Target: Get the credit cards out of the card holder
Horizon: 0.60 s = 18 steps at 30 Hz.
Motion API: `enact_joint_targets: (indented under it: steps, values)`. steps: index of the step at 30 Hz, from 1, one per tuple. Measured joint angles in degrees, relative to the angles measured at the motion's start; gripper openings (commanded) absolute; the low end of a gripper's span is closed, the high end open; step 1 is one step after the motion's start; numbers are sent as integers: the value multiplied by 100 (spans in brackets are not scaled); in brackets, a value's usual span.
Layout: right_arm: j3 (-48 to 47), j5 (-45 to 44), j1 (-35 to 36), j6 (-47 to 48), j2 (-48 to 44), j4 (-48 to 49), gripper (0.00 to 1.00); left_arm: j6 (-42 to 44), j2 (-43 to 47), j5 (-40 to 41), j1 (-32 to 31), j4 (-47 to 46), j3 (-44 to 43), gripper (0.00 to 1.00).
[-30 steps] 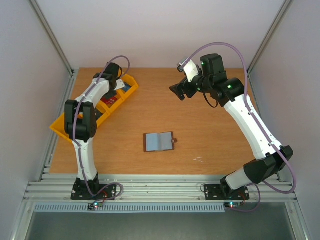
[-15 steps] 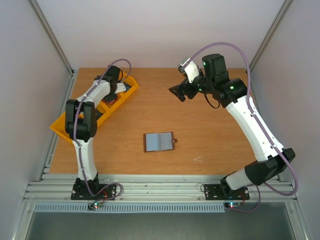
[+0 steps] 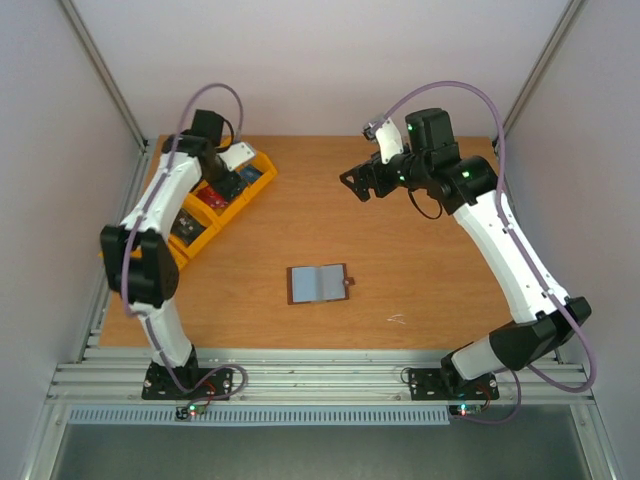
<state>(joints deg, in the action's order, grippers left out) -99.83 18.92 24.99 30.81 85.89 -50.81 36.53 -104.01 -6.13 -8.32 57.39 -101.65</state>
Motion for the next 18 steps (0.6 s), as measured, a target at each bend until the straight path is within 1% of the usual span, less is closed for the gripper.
enact_joint_targets:
  steps: [3, 5, 7, 10, 13, 14, 18]
  values:
    - [26, -4, -4, -673, 424, -295, 80, -879, 699, -1189, -35, 133, 205, 87]
    - [280, -7, -4, -1075, 675, -343, 77, -1488, 955, -1744, -76, 157, 577, 87]
    - [695, 4, -4, -1421, 872, -398, 74, -2199, 1056, -2197, -131, 79, 1211, 88]
    - [1268, 92, -4, -1773, 1150, -463, 74, -3029, 962, -2507, -227, -101, 2225, 88]
    - [1912, 190, -4, -2009, 1338, -420, 76, -3729, 852, -2804, -337, -328, 3091, 89]
    - [2179, 221, -4, -2070, 1362, -350, 75, -3993, 833, -2927, -396, -485, 3386, 89]
    - [2778, 505, -4, -2210, 1473, -155, 74, -4572, 800, -3220, -741, -918, 3974, 91]
